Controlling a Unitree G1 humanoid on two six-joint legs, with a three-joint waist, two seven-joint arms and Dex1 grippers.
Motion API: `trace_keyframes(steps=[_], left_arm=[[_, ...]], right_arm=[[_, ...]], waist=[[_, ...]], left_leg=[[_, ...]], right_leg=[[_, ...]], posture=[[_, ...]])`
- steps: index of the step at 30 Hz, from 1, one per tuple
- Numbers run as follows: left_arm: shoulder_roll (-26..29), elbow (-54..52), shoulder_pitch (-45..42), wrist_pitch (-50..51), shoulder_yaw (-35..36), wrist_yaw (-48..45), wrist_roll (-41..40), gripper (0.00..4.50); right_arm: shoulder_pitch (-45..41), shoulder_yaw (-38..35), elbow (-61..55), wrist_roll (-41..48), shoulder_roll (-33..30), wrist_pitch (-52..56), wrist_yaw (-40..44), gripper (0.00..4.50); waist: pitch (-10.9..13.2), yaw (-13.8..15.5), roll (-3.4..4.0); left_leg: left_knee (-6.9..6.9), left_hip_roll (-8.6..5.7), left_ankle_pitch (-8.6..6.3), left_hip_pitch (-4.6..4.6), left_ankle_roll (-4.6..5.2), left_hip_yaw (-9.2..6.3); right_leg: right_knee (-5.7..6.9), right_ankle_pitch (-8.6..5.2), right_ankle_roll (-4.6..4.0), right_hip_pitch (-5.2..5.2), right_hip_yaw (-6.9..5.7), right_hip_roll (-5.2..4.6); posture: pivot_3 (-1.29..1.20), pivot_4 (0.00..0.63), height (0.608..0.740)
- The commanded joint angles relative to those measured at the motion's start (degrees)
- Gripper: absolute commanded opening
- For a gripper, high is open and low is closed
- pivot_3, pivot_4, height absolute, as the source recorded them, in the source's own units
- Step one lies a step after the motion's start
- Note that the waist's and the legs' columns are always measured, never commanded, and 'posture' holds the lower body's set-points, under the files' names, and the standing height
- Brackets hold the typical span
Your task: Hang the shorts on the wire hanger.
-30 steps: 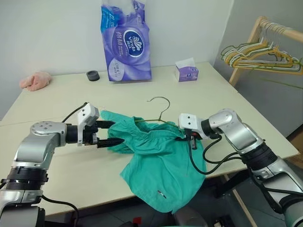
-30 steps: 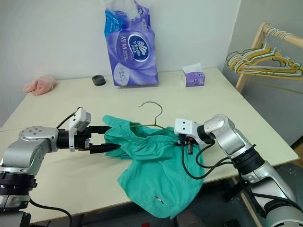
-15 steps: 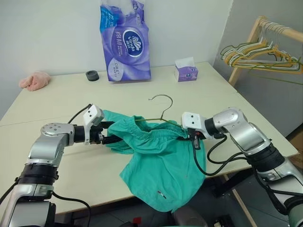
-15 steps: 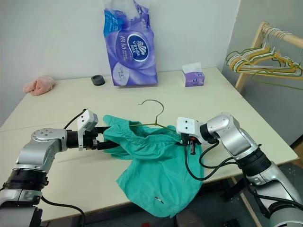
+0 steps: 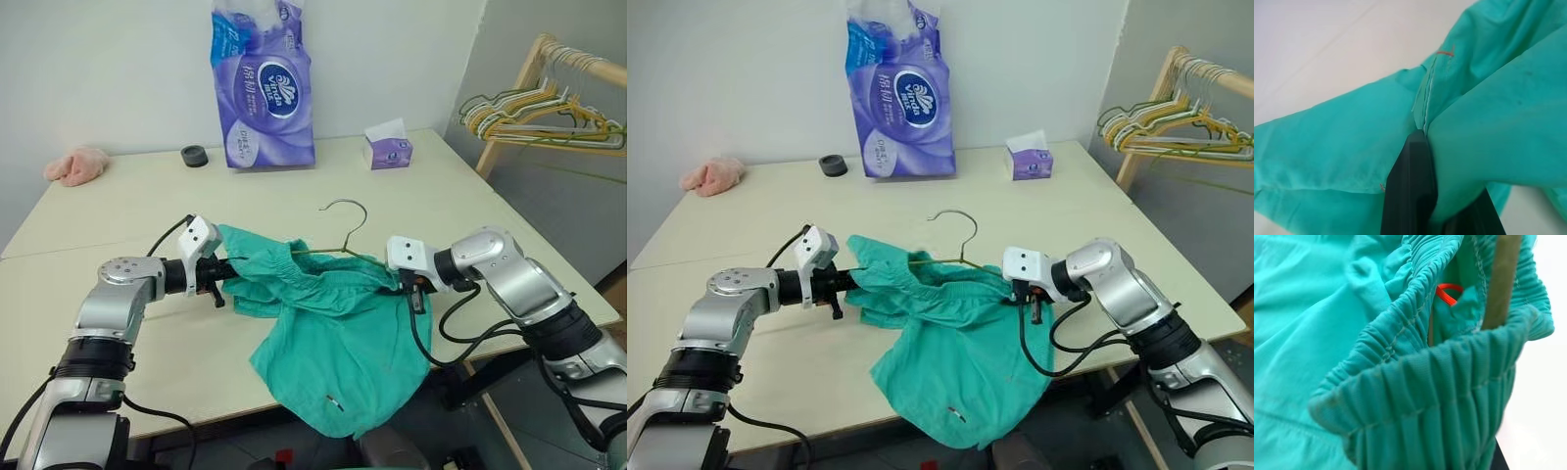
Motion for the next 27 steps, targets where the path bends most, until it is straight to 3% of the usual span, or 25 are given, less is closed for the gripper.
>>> trace_keyframes(steps=[1, 17, 27], left_arm=[[0.34, -0.58, -0.44, -2.09, 1.14, 0.85, 0.57, 0.04], [-1.22, -0.19, 0.71, -5.92, 0.93, 2.81, 2.27, 0.04], [-2.85, -2.75, 1.61, -5.81, 5.43, 5.12, -1.39, 0.04]], right_arm=[[0.52, -2.52, -3.39, 1.68, -1.61, 0.94, 1.02, 0.0], [1.97, -3.51, -2.69, 3.72, -4.74, 5.19, 0.93, 0.0], [0.83, -2.52, 7.34, 2.38, -3.13, 6.48, 0.79, 0.0]], waist=[[0.0, -0.01, 0.0], [0.0, 0.02, 0.0], [0.0, -0.07, 0.0]], left_leg=[[0.0, 0.01, 0.0, 0.0, 0.0, -0.02], [-0.01, -0.01, 0.0, 0.0, 0.0, 0.02], [-0.01, 0.0, 0.0, 0.0, 0.0, 0.01]], right_leg=[[0.0, 0.0, 0.0, 0.0, -0.01, 0.0], [0.0, -0.01, 0.01, 0.0, 0.0, 0.01], [0.01, -0.01, 0.0, 0.0, 0.0, 0.0]], posture=[[-0.3, 0.002, 0.74], [-0.31, 0.007, 0.74], [-0.3, 0.003, 0.74]])
